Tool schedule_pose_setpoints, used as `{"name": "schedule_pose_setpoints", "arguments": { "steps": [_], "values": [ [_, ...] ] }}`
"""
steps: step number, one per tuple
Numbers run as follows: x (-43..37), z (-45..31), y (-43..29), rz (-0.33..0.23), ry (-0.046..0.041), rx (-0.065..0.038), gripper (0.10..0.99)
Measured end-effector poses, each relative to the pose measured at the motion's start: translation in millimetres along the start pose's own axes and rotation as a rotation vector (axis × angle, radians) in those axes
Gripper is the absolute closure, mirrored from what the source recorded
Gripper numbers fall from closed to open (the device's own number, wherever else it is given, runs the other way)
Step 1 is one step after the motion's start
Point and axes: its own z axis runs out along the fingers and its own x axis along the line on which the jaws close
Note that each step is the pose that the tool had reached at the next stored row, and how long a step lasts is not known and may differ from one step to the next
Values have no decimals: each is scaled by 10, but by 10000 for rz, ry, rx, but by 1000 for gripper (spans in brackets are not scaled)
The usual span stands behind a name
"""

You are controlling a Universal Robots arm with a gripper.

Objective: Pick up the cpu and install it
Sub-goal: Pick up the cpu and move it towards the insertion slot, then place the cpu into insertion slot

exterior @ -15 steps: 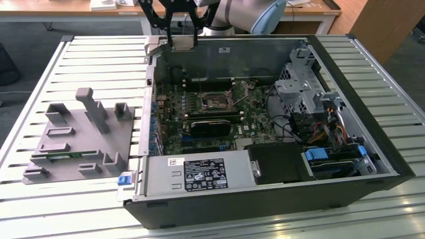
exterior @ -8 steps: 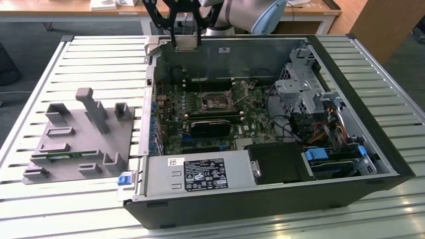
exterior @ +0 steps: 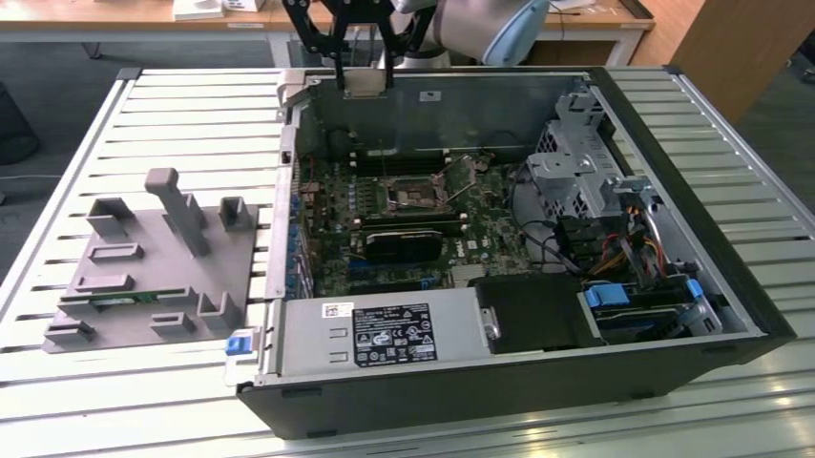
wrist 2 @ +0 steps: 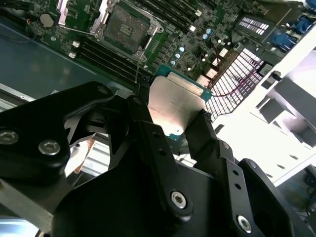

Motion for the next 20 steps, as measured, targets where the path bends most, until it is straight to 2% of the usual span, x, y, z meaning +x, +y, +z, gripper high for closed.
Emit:
{"name": "schedule_pose_setpoints", "arguments": {
  "steps": [15,20],
  "values": [
    [-203,4,0,1,1,1,545],
    [-240,6,-1,1,-1,-1,545]
  ]
}}
